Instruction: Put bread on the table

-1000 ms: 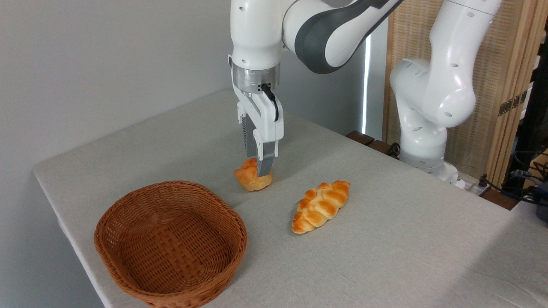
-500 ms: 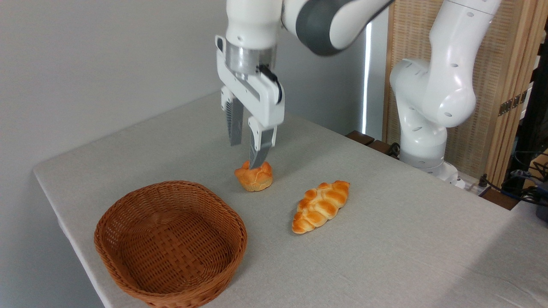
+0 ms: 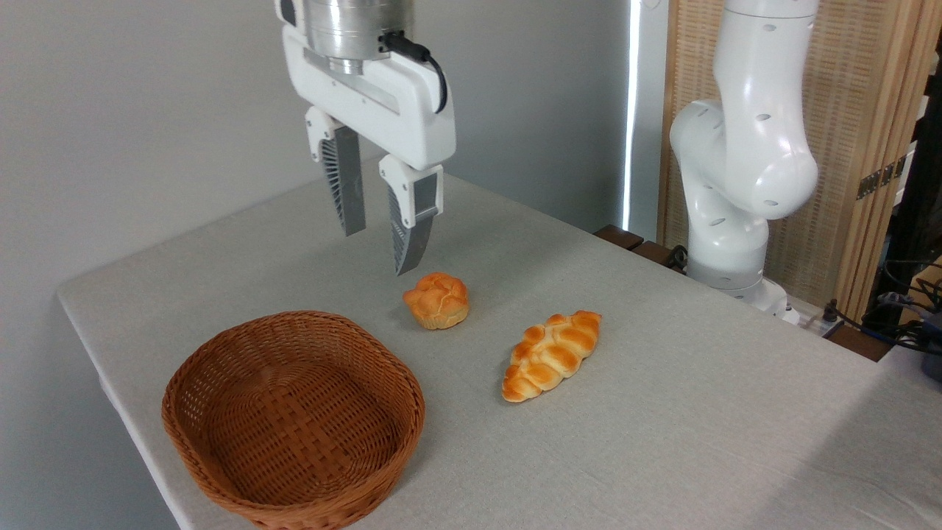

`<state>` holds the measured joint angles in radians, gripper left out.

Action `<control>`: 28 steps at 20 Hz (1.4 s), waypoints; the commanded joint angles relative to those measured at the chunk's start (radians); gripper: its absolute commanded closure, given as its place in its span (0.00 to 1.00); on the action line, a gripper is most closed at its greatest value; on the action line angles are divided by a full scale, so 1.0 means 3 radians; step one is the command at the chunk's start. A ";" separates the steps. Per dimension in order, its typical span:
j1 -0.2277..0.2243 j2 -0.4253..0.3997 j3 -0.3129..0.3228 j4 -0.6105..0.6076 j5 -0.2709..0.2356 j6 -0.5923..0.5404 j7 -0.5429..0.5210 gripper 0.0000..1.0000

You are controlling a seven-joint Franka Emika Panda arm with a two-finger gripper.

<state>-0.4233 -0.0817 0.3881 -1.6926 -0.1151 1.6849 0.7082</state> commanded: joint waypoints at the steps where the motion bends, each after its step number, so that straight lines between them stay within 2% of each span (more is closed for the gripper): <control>1: -0.0016 0.0134 0.0051 0.0196 -0.0025 -0.0145 -0.0049 0.00; 10: -0.0026 0.0165 0.0000 0.0186 0.0031 -0.0212 -0.0039 0.00; 13: 0.0010 0.0165 -0.0143 0.0155 0.0056 -0.0299 -0.0034 0.00; 14: 0.0096 0.0165 -0.0204 0.0155 0.0057 -0.0294 -0.0034 0.00; 17: 0.0601 0.0165 -0.0719 0.0140 0.0062 -0.0293 -0.0019 0.00; 19: 0.0801 0.0165 -0.0889 0.0135 0.0062 -0.0293 -0.0004 0.00; 21: 0.0960 0.0165 -0.1012 0.0140 0.0062 -0.0293 0.0002 0.00; 24: 0.1119 0.0160 -0.1119 0.0140 0.0062 -0.0293 0.0012 0.00; 28: 0.1221 0.0155 -0.1196 0.0140 0.0062 -0.0293 0.0012 0.00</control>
<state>-0.0867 -0.0297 0.0598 -1.6588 -0.1114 1.6217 0.7059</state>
